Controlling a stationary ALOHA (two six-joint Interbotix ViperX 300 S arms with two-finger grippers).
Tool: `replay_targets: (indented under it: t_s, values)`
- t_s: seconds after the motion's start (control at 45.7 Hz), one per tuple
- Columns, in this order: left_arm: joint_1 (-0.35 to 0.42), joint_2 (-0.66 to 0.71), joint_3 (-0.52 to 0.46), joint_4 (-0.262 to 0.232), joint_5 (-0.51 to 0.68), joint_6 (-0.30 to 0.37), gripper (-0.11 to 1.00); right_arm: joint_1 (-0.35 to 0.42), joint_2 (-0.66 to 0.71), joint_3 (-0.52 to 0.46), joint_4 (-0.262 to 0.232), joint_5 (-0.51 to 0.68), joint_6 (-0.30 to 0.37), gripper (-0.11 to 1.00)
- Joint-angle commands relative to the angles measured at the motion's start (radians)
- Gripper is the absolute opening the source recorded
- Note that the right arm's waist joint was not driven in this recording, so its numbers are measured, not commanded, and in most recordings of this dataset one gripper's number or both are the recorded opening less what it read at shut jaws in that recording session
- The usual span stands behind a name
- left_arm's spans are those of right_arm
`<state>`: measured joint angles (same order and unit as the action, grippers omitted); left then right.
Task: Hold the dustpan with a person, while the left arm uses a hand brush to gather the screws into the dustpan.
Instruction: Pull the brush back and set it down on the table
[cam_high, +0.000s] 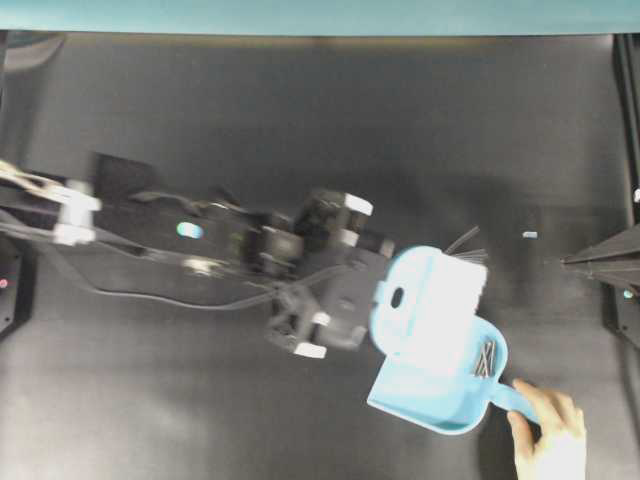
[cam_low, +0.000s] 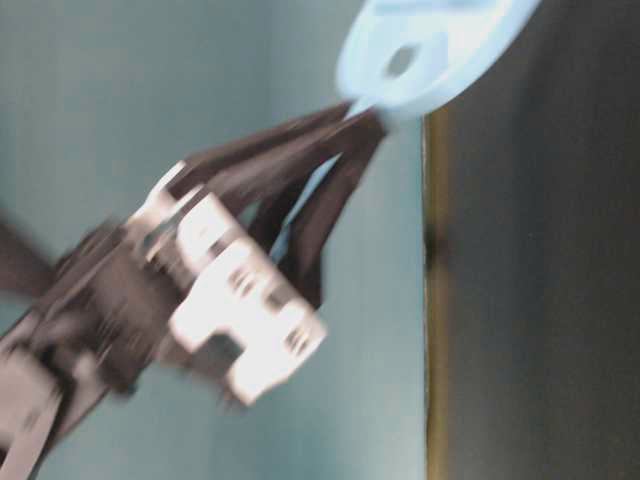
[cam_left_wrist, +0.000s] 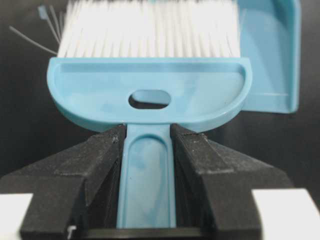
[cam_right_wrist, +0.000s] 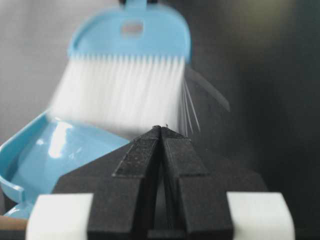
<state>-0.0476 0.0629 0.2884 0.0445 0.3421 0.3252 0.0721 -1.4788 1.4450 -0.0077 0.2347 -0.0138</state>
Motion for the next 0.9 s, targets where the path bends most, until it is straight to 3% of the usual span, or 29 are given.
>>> replay_targets:
  t_s: [0.0,0.088,0.241,0.503,0.678,0.875]
  values:
    - [-0.003,-0.089,0.071,0.002,-0.026,-0.006,0.30,0.000,0.003,-0.003,-0.002,-0.006,-0.006,0.00]
    - [-0.002,-0.130,0.147,0.003,-0.074,-0.026,0.30,0.000,0.003,-0.003,-0.002,-0.008,-0.006,0.00]
    - [0.003,-0.216,0.296,0.003,-0.216,-0.126,0.30,0.000,0.002,-0.003,-0.002,-0.006,-0.006,0.00]
    - [0.035,-0.348,0.520,0.002,-0.347,-0.196,0.30,0.000,0.000,0.000,-0.002,-0.008,-0.006,0.00]
    - [0.066,-0.393,0.626,0.003,-0.437,-0.252,0.30,0.000,-0.003,0.000,-0.002,-0.009,-0.006,0.00]
    - [0.100,-0.426,0.704,0.002,-0.479,-0.265,0.30,0.000,-0.003,0.003,-0.002,-0.009,-0.006,0.00]
